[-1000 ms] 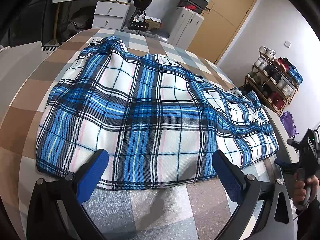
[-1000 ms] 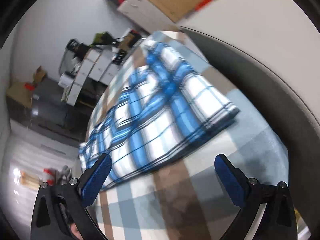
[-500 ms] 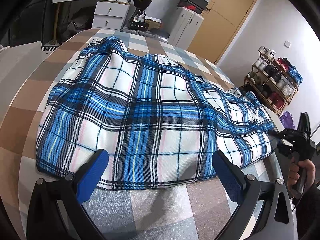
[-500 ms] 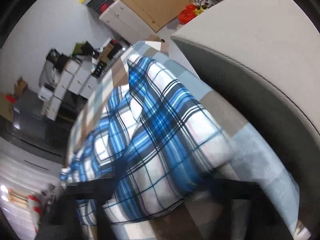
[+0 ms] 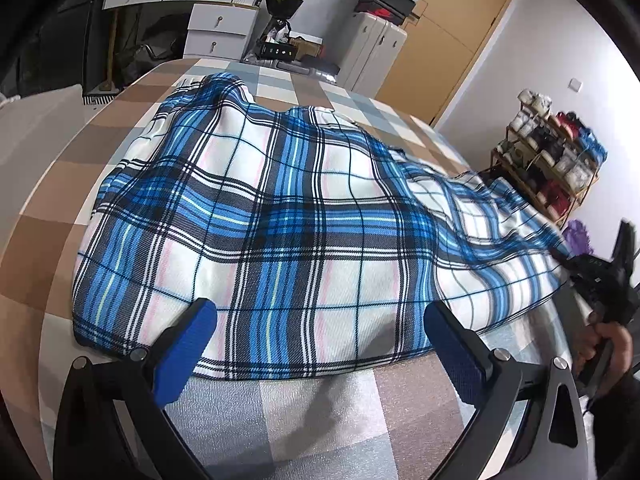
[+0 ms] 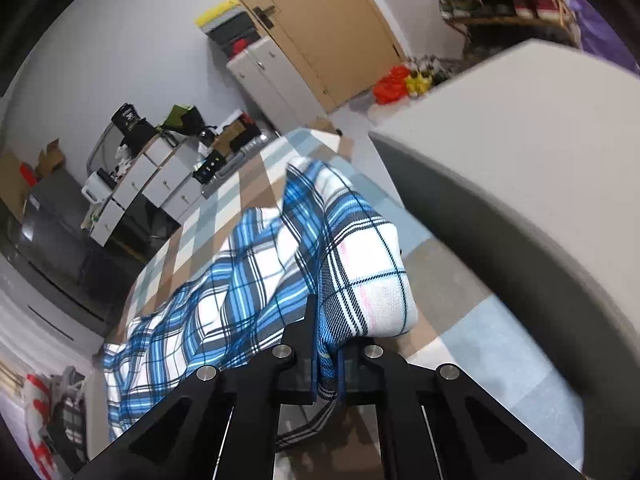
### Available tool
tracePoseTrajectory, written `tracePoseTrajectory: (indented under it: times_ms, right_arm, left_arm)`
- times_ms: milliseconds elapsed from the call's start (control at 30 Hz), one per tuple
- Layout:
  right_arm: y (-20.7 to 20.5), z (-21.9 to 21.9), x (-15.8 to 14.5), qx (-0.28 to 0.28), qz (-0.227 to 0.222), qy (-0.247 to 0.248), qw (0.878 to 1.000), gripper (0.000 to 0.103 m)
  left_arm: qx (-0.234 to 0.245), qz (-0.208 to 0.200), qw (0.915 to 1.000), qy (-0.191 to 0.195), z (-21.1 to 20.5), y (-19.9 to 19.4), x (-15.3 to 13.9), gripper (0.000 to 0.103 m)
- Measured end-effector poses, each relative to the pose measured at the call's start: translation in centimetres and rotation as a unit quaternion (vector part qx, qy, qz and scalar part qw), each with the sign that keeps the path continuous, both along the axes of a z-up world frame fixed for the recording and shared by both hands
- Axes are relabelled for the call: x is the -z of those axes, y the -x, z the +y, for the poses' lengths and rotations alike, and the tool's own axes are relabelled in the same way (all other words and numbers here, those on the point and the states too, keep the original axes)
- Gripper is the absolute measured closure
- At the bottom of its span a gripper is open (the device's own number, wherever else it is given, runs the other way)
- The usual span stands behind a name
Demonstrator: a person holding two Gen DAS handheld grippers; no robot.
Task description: Fold large clothes
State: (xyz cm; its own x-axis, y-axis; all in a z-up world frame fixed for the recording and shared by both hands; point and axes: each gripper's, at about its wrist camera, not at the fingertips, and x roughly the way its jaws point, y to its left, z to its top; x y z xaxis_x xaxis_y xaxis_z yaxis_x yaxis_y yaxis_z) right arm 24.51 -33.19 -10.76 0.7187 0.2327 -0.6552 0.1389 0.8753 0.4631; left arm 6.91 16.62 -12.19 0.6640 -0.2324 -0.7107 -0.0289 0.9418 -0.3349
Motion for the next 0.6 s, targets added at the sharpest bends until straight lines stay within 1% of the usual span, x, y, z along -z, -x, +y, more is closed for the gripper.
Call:
tracePoseTrajectory:
  times_ms: [100, 133, 167, 200, 233, 267, 333, 367, 400, 467, 567, 600]
  right_arm:
    - [0.6, 0.7, -1.2, -0.01, -0.01, 0.045, 0.999, 0.098]
    - [0.7, 0.9, -1.5, -0.011, -0.01, 0.059, 0.998, 0.098]
    - [1.0, 0.8, -1.7, -0.012, -0.01, 0.074, 0.997, 0.098]
    - [1.3, 0.7, -2.0, -0.01, -0.01, 0.087, 0.996, 0.099]
    - [1.8, 0.3, -2.3, -0.006, -0.011, 0.097, 0.995, 0.099]
    - [2.1, 0.0, -2.5, -0.005, -0.011, 0.103, 0.995, 0.099]
    - [3.1, -0.9, -3.1, -0.009, -0.017, 0.126, 0.992, 0.099]
    - [3.5, -1.1, -3.3, -0.01, -0.018, 0.136, 0.991, 0.099]
    - [4.2, -1.6, -3.8, -0.013, -0.022, 0.154, 0.988, 0.099]
    - [5.2, -2.0, -4.7, -0.015, -0.03, 0.177, 0.984, 0.099]
    - [7.0, -2.7, -6.1, -0.017, -0.044, 0.219, 0.975, 0.099]
    - [7.5, -3.1, -6.5, -0.015, -0.048, 0.228, 0.972, 0.099]
  left_arm:
    - [0.007, 0.003, 1.0, -0.005, -0.4, 0.1, -0.1, 0.003]
    - [0.011, 0.006, 0.9999, 0.004, -0.5, 0.2, -0.1, 0.003]
    - [0.013, 0.008, 0.9995, 0.026, -0.4, 0.4, -0.2, 0.003]
    - [0.016, 0.01, 0.9991, 0.039, -0.5, 0.6, -0.3, 0.003]
    - [0.016, 0.017, 0.9985, 0.049, -0.7, 0.8, -0.6, 0.003]
    - [0.023, 0.012, 0.9976, 0.064, -1.1, 1.2, -1.4, 0.003]
    - [0.066, -0.002, 0.9943, 0.084, -2.8, 1.8, -3.0, 0.003]
    - [0.101, -0.011, 0.9914, 0.082, -4.6, 2.0, -4.3, 0.003]
    - [0.126, -0.015, 0.989, 0.076, -5.9, 2.1, -5.2, 0.003]
    - [0.19, -0.023, 0.979, 0.069, -9.8, 2.1, -6.9, 0.003]
    - [0.239, -0.017, 0.9674, 0.081, -14.0, 1.0, -7.7, 0.003]
    - [0.254, -0.014, 0.9622, 0.097, -15.4, 0.3, -7.4, 0.003]
